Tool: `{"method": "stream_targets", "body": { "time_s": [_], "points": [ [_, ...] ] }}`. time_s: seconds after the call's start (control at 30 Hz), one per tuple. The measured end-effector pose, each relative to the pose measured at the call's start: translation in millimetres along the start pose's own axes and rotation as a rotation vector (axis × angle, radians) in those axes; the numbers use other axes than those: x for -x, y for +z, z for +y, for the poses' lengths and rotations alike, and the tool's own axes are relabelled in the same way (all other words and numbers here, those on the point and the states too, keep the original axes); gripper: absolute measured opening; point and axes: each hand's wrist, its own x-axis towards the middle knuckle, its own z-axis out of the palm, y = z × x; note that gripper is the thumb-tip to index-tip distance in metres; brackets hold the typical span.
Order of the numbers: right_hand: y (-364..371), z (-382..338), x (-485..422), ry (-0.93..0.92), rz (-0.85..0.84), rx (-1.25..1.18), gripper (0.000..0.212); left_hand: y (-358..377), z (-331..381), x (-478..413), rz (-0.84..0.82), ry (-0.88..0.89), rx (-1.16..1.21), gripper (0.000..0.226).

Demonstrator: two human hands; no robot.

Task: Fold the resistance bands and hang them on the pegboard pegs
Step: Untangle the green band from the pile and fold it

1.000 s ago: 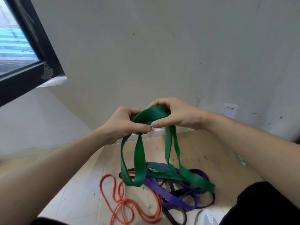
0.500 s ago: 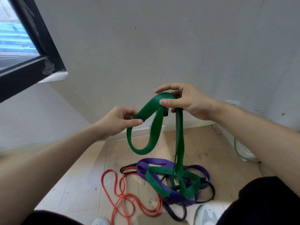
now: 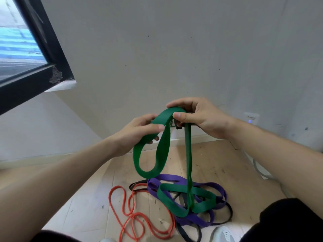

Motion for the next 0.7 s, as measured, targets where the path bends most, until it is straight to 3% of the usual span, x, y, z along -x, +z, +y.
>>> {"method": "stream_targets", "body": {
  "time_s": [0.1,0.23,0.47,0.57,0.7],
  "points": [
    [4.9,-2.2,-0.6,-0.020,-0.013,-0.068,0.044,9.6,2.5,-0.1,-0.032,0.028,-0.075,0.053],
    [1.1,-4.1,-0.6,-0.041,-0.012,-0.050,0.044,10.3,3.3,-1.5,0.063,0.055,-0.069,0.032],
    [-20.6,-0.2,1.9,0.024,-0.005,0.021,0.042,-0.2,2.9,-0.5,0.209,0.104,-0.033,0.026],
    [-30.4,6.7,2.0,0.089,-0.088,0.083,0.042,-3.7,6.0,1.4,0.236,0.140,0.006,0.023],
    [-26.0,13.3,3.8,0.201,-0.331,0.307,0.041,2.4,8.9,1.6,0.202,0.182,0.009,0.023]
  ]
}}
